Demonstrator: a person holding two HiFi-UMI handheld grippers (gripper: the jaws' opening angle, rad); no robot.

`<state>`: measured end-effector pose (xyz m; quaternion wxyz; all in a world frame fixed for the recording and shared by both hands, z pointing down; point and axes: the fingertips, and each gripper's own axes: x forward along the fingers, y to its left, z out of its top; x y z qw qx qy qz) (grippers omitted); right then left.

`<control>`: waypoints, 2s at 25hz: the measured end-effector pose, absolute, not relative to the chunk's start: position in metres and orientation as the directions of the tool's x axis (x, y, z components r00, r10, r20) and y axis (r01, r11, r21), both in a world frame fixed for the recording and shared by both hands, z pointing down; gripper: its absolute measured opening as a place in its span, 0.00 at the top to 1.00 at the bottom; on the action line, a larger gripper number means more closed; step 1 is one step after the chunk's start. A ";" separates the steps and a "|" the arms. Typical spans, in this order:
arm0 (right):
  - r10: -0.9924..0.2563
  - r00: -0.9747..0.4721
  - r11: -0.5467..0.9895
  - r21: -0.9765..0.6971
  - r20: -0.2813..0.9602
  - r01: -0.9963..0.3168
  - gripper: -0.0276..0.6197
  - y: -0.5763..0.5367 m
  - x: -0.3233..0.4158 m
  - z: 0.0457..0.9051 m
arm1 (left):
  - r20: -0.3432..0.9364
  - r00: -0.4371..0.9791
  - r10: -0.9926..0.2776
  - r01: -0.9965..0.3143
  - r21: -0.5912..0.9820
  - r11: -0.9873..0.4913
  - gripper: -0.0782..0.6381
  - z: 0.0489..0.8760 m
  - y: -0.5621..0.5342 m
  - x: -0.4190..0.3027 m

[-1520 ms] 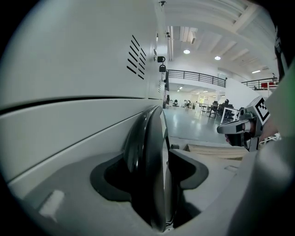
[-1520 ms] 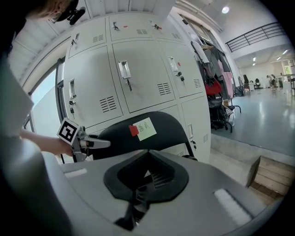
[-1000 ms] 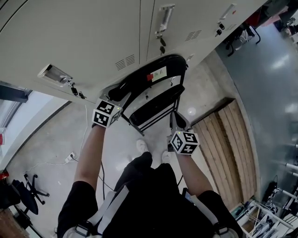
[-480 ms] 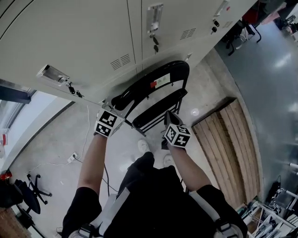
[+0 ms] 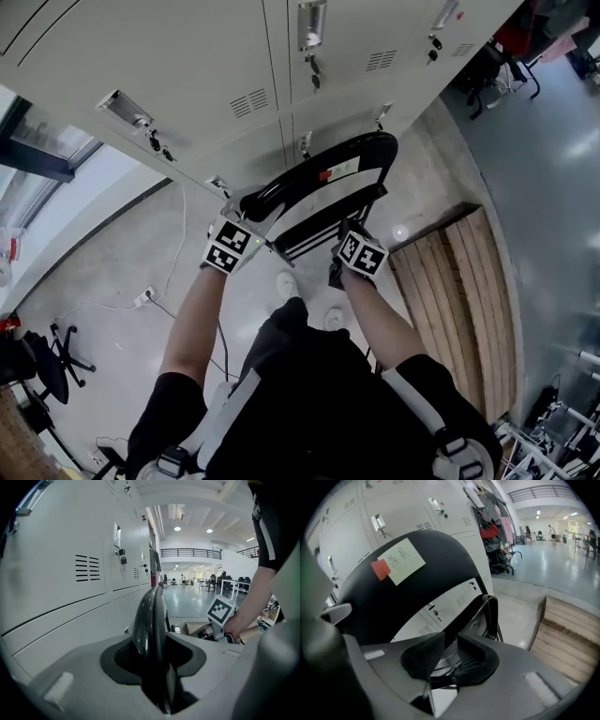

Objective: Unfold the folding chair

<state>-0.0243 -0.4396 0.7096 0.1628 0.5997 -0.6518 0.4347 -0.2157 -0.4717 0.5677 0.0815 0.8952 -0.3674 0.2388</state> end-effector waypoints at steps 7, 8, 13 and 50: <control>-0.573 -0.272 -0.282 -0.498 0.773 -0.820 0.60 -0.415 -0.023 0.733 | 0.505 0.599 -0.621 -0.713 -0.017 -0.701 0.69 0.560 -0.430 -0.188; -0.565 -0.282 -0.290 -0.507 0.775 -0.812 0.60 -0.412 -0.023 0.737 | 0.509 0.598 -0.619 -0.716 -0.008 -0.698 0.70 0.559 -0.424 -0.184; -0.542 -0.280 -0.318 -0.502 0.792 -0.804 0.57 -0.404 -0.017 0.750 | 0.527 0.593 -0.609 -0.720 0.008 -0.694 0.70 0.558 -0.399 -0.166; -0.492 -0.531 -0.435 -0.723 0.690 -0.537 0.69 -0.291 0.028 0.824 | 0.516 0.653 -0.554 -0.713 0.173 -0.679 0.70 0.585 -0.400 -0.167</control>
